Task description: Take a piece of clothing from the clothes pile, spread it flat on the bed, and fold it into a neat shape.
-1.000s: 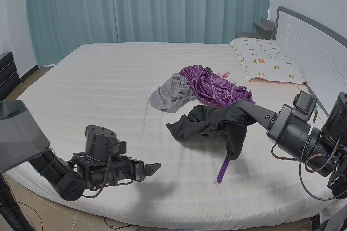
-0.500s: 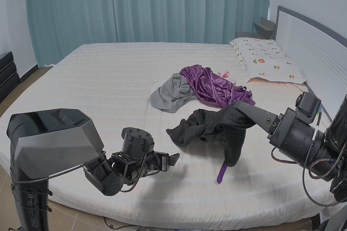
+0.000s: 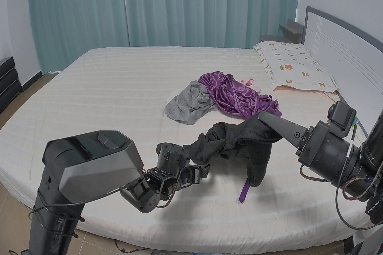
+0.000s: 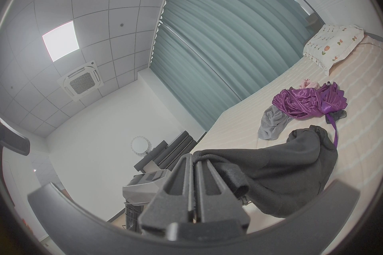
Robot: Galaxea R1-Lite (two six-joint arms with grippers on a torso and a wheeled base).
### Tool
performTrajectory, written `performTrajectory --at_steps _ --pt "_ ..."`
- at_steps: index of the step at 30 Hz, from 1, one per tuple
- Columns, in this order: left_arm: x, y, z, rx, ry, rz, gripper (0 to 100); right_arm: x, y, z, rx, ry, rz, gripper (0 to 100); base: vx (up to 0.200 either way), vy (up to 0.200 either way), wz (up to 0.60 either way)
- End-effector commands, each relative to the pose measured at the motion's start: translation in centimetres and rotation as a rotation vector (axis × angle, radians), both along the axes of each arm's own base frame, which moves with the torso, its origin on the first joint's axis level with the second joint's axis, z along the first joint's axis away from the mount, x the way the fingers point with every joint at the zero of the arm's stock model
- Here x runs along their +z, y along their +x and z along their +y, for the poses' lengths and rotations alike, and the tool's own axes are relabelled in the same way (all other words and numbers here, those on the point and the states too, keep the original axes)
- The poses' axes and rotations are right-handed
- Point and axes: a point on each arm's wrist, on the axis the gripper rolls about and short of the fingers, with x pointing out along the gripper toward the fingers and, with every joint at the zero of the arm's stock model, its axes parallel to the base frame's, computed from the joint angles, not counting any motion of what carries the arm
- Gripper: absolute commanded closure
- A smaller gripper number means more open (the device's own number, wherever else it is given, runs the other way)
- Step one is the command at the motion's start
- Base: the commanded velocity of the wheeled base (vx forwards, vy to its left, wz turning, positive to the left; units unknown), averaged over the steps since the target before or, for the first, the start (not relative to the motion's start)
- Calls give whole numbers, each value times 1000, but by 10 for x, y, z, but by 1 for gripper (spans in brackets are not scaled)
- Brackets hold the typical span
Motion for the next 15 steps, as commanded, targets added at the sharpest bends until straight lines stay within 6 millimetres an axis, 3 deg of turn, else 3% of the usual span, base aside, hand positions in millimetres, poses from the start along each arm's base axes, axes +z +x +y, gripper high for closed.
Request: performTrajectory --at_steps 1,7,8,15 --pt "-18 14 -15 12 8 -24 0 1 -1 -3 -5 7 -4 100 0 0 0" --pt "-26 26 -16 23 40 -52 0 0 -3 -7 -11 8 1 100 0 0 0" --pt "-27 27 -16 24 40 -55 100 0 -2 -7 -14 7 2 100 0 0 0" --pt "-20 35 -4 91 49 -82 100 -4 7 -15 -56 -4 18 100 0 0 0"
